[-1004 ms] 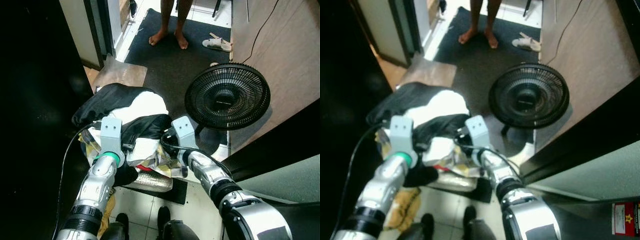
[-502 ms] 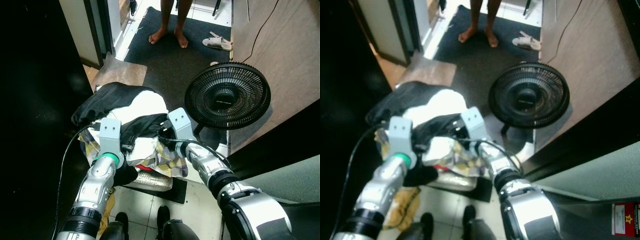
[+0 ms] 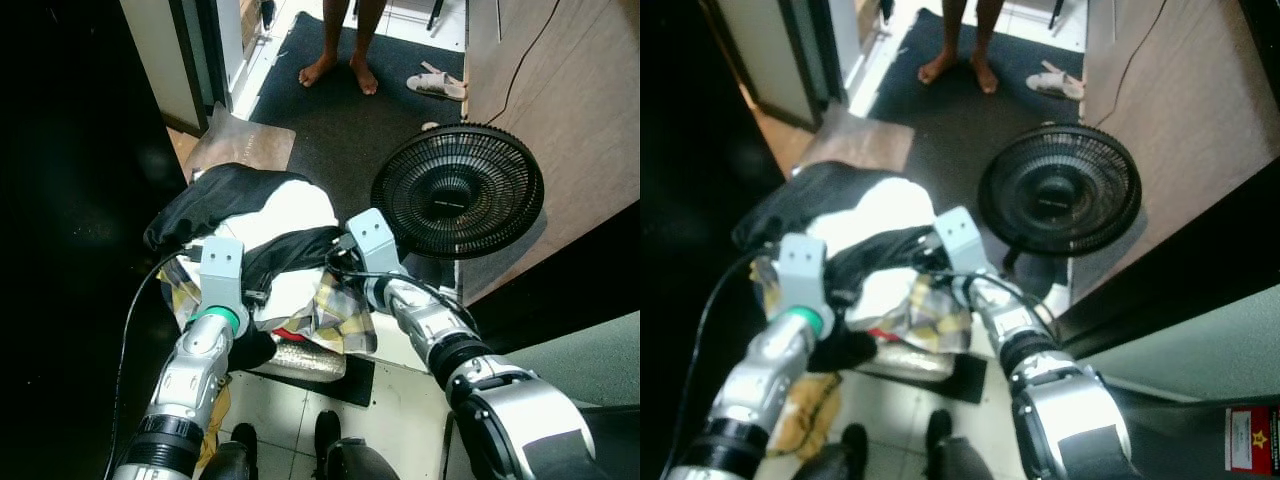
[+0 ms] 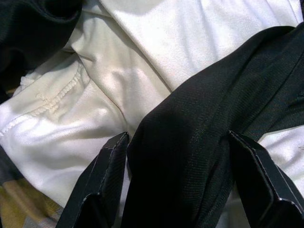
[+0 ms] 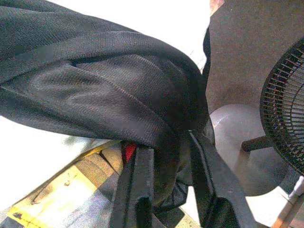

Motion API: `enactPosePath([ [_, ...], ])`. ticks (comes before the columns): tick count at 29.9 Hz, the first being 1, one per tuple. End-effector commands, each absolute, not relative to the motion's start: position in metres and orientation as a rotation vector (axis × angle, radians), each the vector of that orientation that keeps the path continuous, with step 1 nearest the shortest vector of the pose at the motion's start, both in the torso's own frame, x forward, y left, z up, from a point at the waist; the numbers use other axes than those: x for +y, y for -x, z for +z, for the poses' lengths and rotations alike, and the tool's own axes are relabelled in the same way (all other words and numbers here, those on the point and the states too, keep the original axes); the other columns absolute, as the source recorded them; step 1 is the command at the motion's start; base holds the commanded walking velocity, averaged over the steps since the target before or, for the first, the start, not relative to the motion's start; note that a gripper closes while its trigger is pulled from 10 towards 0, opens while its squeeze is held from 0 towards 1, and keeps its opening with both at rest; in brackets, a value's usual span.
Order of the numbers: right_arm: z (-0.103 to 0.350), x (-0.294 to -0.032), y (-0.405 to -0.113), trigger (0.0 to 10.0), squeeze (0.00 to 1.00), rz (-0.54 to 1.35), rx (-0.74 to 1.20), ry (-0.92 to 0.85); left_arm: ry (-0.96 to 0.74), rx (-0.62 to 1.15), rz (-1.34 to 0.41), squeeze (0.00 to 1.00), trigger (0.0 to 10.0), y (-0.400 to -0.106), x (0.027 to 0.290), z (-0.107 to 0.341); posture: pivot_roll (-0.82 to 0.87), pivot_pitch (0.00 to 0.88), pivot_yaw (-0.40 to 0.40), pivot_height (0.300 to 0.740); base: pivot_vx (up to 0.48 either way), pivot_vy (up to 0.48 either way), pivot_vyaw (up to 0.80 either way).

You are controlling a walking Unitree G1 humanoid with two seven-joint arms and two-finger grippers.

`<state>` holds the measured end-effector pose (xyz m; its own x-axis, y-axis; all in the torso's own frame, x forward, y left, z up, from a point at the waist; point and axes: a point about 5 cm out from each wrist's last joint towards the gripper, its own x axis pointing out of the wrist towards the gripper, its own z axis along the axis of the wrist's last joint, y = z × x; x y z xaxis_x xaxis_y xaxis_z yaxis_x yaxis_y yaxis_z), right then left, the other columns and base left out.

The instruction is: Clothes washing

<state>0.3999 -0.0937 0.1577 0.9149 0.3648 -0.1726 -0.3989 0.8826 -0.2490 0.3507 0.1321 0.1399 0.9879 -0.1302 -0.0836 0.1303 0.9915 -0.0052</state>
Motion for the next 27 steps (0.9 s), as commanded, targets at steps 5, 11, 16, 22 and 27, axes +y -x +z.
enactPosePath([
  [5, 0.146, -0.100, -0.397, 0.0, 0.00, 0.383, 0.170, 0.280, -0.011, 0.137, -0.131, 0.00, 10.0, -0.345, 0.132, 0.126, 0.12, 0.455, -0.030, 0.740, 0.000, 0.000, 0.00],
  [11, 0.149, -0.101, -0.398, 0.0, 0.00, 0.377, 0.155, 0.249, -0.012, 0.139, -0.125, 0.00, 10.0, -0.345, 0.134, 0.126, 0.12, 0.454, -0.031, 0.740, 0.000, 0.000, 0.00],
  [16, 0.167, -0.099, -0.403, 0.0, 0.00, 0.374, 0.070, 0.157, -0.012, 0.131, -0.124, 0.00, 10.0, -0.343, 0.135, 0.128, 0.12, 0.436, -0.026, 0.740, 0.000, 0.000, 0.00],
  [22, 0.207, -0.099, -0.408, 0.0, 0.00, 0.377, -0.135, 0.018, -0.003, 0.099, -0.134, 0.00, 10.0, -0.336, 0.139, 0.138, 0.12, 0.398, -0.008, 0.740, 0.000, 0.000, 0.00],
  [27, 0.271, -0.114, -0.401, 10.0, 0.00, 0.325, -0.475, -0.114, 0.011, 0.058, -0.166, 0.00, 10.0, -0.325, 0.138, 0.152, 0.11, 0.314, 0.027, 0.740, 0.000, 0.000, 0.00],
])
